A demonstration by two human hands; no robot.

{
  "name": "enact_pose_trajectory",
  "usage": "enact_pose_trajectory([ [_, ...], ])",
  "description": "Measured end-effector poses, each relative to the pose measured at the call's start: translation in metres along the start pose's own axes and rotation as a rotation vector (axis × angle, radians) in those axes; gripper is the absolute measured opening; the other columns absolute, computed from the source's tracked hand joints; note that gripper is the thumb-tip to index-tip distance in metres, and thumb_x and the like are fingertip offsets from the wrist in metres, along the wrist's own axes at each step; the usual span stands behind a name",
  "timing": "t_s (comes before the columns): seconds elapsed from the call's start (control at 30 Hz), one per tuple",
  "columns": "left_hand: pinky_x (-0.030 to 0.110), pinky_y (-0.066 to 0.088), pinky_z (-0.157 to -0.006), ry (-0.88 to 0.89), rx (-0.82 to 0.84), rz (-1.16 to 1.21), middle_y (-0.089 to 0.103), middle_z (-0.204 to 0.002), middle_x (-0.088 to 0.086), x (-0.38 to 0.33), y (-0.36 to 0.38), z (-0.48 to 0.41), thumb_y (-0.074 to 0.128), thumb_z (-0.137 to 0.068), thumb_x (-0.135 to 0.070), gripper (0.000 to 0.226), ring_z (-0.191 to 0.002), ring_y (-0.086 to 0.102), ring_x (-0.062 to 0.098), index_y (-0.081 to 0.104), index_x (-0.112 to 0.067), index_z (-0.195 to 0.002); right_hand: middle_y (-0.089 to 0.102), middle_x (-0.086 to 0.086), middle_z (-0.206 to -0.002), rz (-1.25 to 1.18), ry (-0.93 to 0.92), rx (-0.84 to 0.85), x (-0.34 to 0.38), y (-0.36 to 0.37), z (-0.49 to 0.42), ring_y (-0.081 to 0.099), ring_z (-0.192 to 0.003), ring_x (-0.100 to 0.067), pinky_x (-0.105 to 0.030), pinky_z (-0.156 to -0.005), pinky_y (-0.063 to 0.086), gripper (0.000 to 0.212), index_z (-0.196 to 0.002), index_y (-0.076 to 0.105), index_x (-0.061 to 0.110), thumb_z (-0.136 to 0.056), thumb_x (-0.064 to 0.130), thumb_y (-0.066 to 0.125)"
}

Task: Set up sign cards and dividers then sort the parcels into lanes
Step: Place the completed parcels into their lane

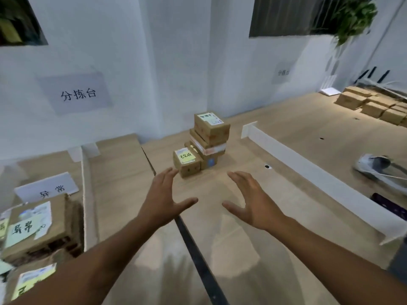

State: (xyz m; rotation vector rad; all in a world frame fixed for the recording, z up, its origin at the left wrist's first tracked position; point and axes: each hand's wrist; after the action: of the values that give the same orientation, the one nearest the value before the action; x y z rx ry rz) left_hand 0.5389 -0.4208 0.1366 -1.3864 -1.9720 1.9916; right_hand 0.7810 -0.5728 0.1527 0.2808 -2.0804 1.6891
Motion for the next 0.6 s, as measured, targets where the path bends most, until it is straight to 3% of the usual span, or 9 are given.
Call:
enact_pose_trajectory([
  [0.1,0.034,0.025,-0.120,-0.064,-0.039,0.005,0.029,-0.163,0.001,0.013,0.013,-0.027,0.074,-0.071,-0.076,0.109,-0.150,0.025,0.017,0.032,-0.023,-0.156,0.026,0.004,-0.159,-0.041,-0.080,0.051,-0.018,0.013,-0.057,0.028,-0.147,-0.014,-0.042,-0.116,0.038,0.082,-0.158,0.026,0.028,-0.091,0.058,0.063],
  [0.23,0.037,0.026,-0.124,-0.171,-0.076,0.032,0.028,-0.163,0.002,0.045,0.036,-0.082,0.077,-0.070,-0.071,0.109,-0.151,0.024,0.017,0.031,-0.021,-0.156,0.024,0.007,-0.158,-0.062,-0.135,0.125,-0.045,0.048,-0.141,0.027,-0.146,-0.010,-0.039,-0.113,0.042,0.082,-0.159,0.024,0.033,-0.091,0.058,0.062],
  [0.43,0.034,0.023,-0.122,-0.284,-0.037,0.095,0.021,-0.166,-0.002,0.121,0.105,-0.178,0.076,-0.072,-0.072,0.110,-0.153,0.020,0.015,0.025,-0.027,-0.158,0.026,0.004,-0.150,-0.028,-0.053,0.273,-0.098,0.131,-0.265,0.043,-0.134,-0.017,-0.040,-0.107,0.046,0.080,-0.159,0.021,0.034,-0.093,0.054,0.062],
  [0.6,0.044,0.022,-0.125,-0.315,0.032,0.156,0.014,-0.170,-0.003,0.181,0.166,-0.239,0.077,-0.075,-0.066,0.107,-0.156,0.012,0.017,0.017,-0.037,-0.159,0.026,-0.002,-0.150,0.018,-0.027,0.322,-0.136,0.195,-0.334,0.040,-0.136,-0.025,-0.042,-0.108,0.045,0.079,-0.158,0.022,0.033,-0.094,0.046,0.065],
])
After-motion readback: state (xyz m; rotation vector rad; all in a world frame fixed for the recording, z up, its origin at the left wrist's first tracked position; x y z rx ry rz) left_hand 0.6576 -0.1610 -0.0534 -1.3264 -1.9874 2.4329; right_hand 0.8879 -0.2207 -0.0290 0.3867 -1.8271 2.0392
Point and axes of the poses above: each hand's wrist, its own z-axis away from the middle knuckle, its own y-axis out of the palm, x = y × z
